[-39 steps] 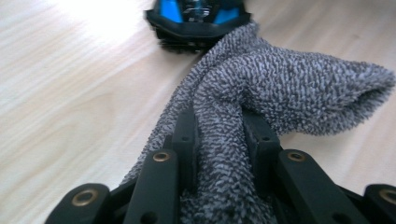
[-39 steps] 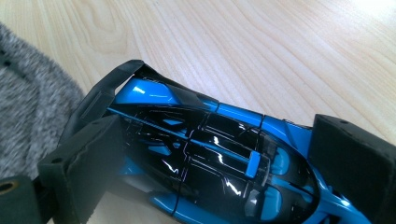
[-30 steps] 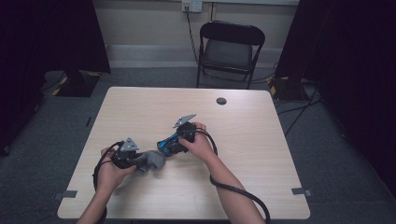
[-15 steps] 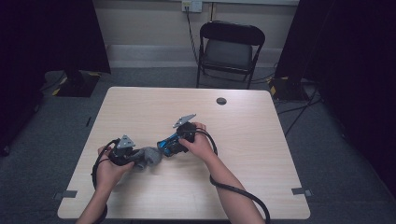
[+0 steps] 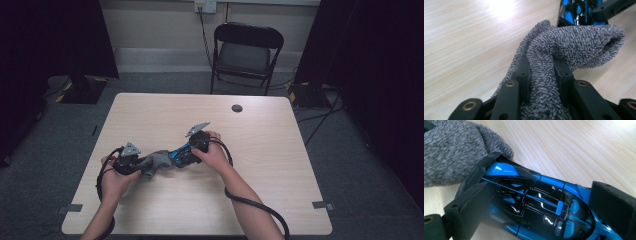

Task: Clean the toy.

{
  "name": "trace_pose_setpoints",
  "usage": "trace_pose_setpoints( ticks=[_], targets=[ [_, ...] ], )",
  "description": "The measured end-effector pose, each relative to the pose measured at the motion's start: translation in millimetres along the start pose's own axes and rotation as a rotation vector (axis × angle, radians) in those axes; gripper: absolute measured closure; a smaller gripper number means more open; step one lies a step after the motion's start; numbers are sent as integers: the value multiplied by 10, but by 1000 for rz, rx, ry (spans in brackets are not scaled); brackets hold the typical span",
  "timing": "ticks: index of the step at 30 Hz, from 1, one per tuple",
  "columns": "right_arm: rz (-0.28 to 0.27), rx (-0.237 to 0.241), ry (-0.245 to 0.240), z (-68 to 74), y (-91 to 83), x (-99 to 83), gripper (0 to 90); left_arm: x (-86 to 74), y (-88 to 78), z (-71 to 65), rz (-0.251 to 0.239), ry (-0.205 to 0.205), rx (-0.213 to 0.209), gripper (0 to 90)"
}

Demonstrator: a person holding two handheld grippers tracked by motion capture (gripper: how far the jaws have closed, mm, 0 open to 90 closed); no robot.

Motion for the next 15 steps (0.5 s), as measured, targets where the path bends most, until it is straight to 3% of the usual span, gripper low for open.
trace_pose_setpoints(
  ticks=[4,11,15],
  targets=[
    [5,1,-1,-1,1,5,28,33,-36,43,-11,-9,9,700],
    [3,4,-4,-7,3,6,29,102,-99,156,-67,-59,42,700],
    [3,5,-4,-11,3,5,29,199,-67,209,-66,-56,54,701]
  ],
)
Point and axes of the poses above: each handheld gripper's, and its own axes: y roughly forward along the jaws, x roughly out of its top, z roughly to its left, the point moved 2 cm from there along y, roughly forward along the jaws, and after that the axes turned 15 degrees about -x, right-handed, at the moved point
